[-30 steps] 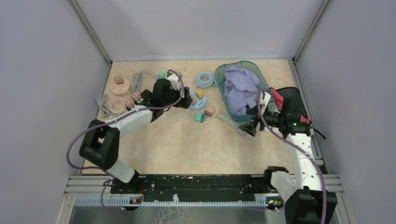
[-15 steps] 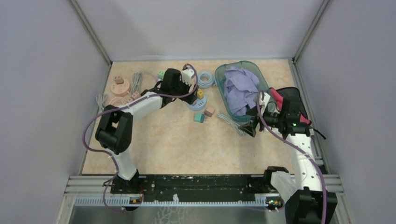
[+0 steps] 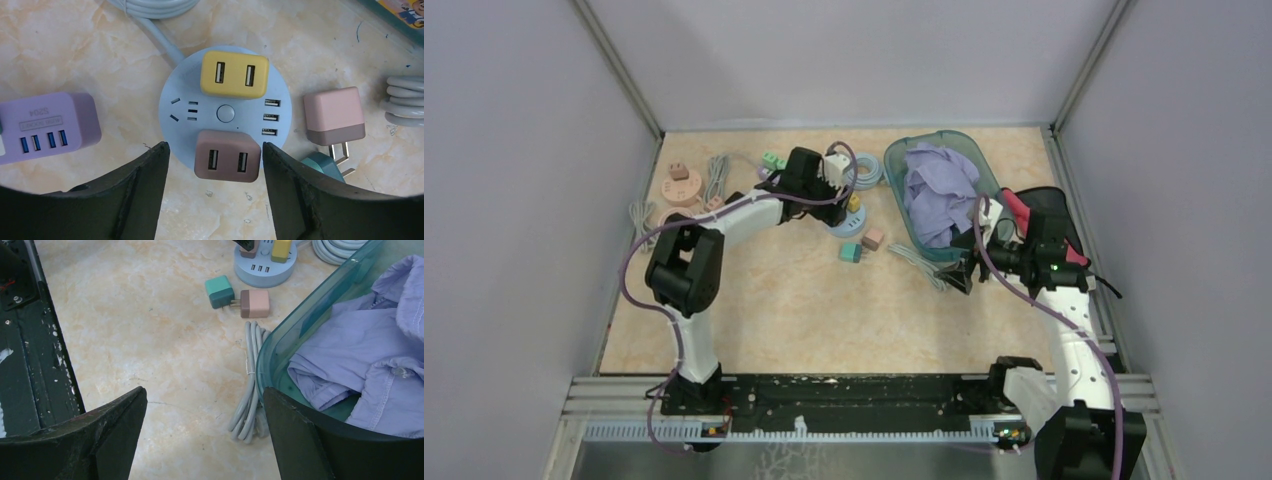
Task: Pull the plug off the socket
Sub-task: Move the socket to the center of the board.
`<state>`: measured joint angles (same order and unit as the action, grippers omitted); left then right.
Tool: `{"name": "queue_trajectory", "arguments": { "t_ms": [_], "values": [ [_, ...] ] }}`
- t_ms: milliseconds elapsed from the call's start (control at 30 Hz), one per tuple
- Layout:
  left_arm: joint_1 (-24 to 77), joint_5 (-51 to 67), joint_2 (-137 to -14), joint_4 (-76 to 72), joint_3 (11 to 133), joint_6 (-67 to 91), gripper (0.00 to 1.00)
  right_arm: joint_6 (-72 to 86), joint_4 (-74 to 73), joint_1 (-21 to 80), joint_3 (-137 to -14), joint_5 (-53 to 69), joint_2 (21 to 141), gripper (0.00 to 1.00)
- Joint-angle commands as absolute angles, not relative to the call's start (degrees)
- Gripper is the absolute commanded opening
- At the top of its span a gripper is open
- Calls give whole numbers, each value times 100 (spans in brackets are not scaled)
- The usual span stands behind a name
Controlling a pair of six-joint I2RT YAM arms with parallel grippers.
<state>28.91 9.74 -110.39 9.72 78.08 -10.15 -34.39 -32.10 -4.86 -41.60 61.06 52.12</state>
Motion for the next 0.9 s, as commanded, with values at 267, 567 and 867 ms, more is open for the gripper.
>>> {"name": "queue_trajectory", "arguments": {
  "t_ms": [267, 567, 867],
  "values": [
    [2966, 903, -11271, 1309, 8228, -987, 16, -3452, -3006, -421, -4157, 6164, 5102, 86],
    [2963, -114, -9877, 790, 6783, -416, 0, -3473, -3025, -416, -4157, 6170, 5098, 86],
    [3066, 210, -8277, 805, 5102, 550, 0, -3487, -3032, -405, -4140, 6184, 5105, 86]
  ]
}}
